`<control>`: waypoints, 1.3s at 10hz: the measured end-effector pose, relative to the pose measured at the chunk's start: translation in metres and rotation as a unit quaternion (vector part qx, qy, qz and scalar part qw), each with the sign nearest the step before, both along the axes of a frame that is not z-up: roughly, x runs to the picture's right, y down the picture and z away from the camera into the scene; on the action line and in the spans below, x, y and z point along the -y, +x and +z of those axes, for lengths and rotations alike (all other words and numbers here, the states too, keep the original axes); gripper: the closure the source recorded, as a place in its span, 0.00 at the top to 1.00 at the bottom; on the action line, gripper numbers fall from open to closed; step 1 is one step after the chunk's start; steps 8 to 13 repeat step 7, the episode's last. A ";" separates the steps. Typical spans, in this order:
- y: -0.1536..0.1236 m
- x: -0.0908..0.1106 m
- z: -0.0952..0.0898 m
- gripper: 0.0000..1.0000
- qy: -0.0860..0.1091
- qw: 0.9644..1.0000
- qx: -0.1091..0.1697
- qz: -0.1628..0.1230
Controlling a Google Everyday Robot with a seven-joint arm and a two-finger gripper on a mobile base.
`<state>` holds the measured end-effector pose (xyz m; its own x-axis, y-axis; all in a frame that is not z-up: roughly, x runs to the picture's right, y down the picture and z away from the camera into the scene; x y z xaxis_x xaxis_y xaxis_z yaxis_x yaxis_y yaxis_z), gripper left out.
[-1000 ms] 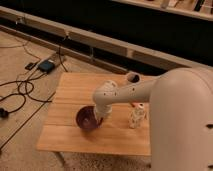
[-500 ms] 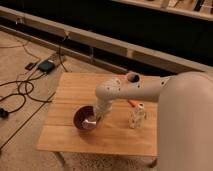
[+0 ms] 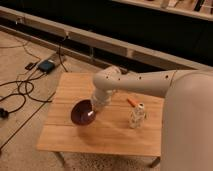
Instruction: Pick up the ceramic bowl
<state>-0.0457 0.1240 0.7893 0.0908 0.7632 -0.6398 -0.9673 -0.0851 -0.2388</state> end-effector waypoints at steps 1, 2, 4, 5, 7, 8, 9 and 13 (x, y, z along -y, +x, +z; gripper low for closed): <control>-0.001 0.001 -0.003 0.00 0.002 1.000 0.006 0.000; -0.002 0.002 -0.007 0.00 0.002 1.000 0.016 0.004; -0.002 0.004 -0.012 0.00 0.007 1.000 0.025 0.012; -0.001 0.007 -0.016 0.00 0.011 0.999 0.029 0.017; 0.000 0.009 -0.020 0.00 0.016 0.999 0.031 0.018; 0.000 0.009 -0.020 0.00 0.016 0.999 0.031 0.018; 0.000 0.009 -0.020 0.00 0.016 0.999 0.031 0.018; 0.000 0.009 -0.020 0.00 0.016 0.999 0.031 0.018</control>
